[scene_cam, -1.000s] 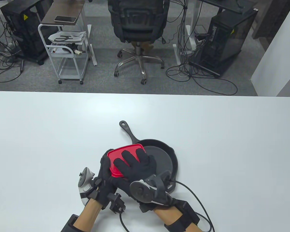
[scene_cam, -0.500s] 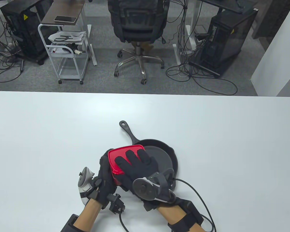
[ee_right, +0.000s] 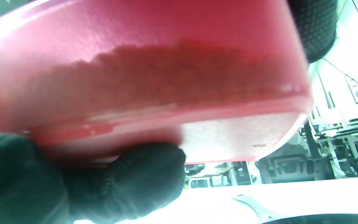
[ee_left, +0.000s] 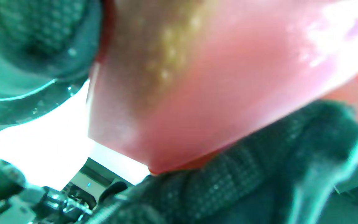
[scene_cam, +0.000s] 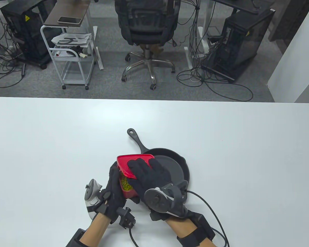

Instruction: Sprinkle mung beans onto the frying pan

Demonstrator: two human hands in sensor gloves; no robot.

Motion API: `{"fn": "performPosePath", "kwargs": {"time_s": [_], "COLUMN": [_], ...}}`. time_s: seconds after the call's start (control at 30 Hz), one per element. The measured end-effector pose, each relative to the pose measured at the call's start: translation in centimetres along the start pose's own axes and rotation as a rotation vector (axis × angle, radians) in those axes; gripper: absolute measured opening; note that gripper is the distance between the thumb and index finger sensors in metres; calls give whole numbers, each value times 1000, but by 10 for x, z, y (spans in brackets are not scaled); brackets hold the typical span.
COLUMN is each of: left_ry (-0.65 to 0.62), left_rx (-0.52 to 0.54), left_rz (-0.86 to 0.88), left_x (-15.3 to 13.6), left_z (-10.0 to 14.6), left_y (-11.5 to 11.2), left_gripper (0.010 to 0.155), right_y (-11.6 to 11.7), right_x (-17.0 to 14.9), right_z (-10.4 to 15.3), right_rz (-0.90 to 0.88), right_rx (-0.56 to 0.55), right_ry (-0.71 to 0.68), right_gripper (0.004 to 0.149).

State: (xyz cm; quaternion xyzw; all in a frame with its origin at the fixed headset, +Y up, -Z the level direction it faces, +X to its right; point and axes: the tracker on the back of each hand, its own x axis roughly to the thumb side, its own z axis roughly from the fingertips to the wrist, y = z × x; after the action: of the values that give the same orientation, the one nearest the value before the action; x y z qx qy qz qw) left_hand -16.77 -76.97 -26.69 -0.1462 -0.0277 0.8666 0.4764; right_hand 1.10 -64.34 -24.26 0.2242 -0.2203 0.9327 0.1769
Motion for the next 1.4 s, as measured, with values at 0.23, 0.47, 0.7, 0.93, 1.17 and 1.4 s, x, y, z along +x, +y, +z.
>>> {"fn": "performPosePath", "kwargs": {"time_s": [0.23,0.47,0.7,0.93,1.17,1.4], "left_ry": [1,10,32,59,68,73], "left_rx": [44,49,76,92,96,98], "left_rz": [-79,-103,-95,-105,-113,-87], "left_x": [5,7,8,8,10,10], "left_z": [-3,-6,-8,-9,-10,-12], "left_y": [12,20,32,35,41,47], "left_gripper": [79,74,72,71,70,70], "right_y": [-6,-31,-34,-10,19,28], "right_x": [-8,-49,-136,-215,-251,-248], "right_z": [-4,-8,14,48,73,70], "right_rz": [-104,-161,131,321,469,451], "right_rx": [36,54,126,316,502,686], "right_ry": [43,168,356,545,642,669], "right_gripper": [54,54,54,55,57,65]}}
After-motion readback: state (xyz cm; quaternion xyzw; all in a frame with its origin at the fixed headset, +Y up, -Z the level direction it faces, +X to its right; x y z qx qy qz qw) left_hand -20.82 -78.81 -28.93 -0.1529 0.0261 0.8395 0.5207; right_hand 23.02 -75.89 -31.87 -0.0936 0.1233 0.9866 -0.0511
